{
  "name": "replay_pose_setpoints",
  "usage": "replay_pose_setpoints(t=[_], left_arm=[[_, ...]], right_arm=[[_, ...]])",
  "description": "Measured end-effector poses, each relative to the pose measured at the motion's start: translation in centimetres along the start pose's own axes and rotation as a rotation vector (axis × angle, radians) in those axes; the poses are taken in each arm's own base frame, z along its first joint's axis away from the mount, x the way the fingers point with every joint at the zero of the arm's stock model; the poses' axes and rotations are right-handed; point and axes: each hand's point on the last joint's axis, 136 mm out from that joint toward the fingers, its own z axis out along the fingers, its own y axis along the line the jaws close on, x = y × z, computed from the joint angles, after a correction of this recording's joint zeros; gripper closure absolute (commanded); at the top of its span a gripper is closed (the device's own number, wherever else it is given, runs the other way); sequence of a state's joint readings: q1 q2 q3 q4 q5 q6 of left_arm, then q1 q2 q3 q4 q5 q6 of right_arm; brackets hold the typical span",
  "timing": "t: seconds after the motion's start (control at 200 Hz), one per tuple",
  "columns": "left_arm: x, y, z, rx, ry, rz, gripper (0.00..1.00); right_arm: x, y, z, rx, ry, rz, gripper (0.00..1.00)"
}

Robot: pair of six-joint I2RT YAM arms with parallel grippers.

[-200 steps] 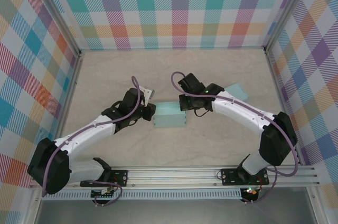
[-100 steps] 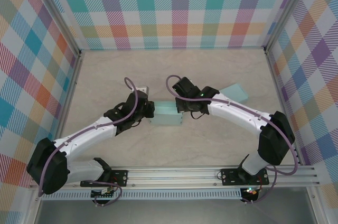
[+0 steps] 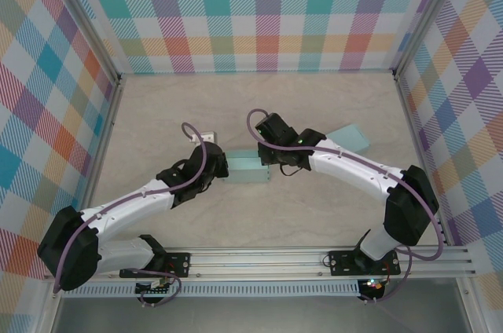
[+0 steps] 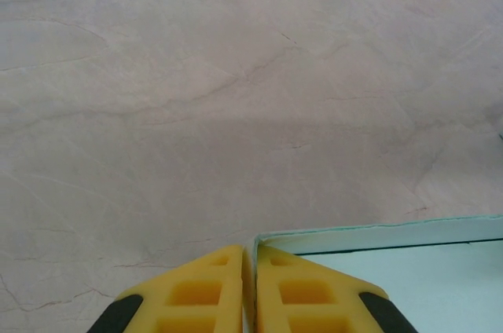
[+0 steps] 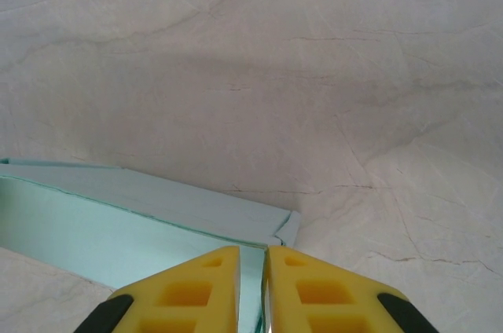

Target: Fold the paper box

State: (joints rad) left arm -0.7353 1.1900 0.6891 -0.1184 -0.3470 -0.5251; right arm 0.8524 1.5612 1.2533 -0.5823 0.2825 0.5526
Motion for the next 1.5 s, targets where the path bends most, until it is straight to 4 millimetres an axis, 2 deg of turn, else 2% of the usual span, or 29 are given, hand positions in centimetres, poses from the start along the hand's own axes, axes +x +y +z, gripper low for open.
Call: replay_pose_setpoints(t=[0.39,1.005,1.115,1.34,1.5], left_arm=[[-0.2,0.6,0.1,-0.044,-0.053,-0.029,0.91],[-0.3,0.9,0.4,-0.115,-0.118,-0.042,0.92],[-0.3,0.7,0.3,-0.117,-0.125,-0.041,0.92],[-0.2,0.5,0.1,-0.119,-0.132,-0.046,0.92],[0.0,0.6,-0.1,-0.125,-0.131,-0.046,0.92]], right_arm=[[0.3,0.8,0.6,-0.037,0.018,0.028,0.8],[-0.5,1.4,0.6,-0.065,-0.01,0.051,0.77],[-0.3,1.2,1.1,-0.055,-0.001,0.054,0.7],[0.4,0.8,1.8,-0.024,0.017,0.062,0.68],[1.1,0.4,2.0,-0.002,0.032,0.054,0.79]])
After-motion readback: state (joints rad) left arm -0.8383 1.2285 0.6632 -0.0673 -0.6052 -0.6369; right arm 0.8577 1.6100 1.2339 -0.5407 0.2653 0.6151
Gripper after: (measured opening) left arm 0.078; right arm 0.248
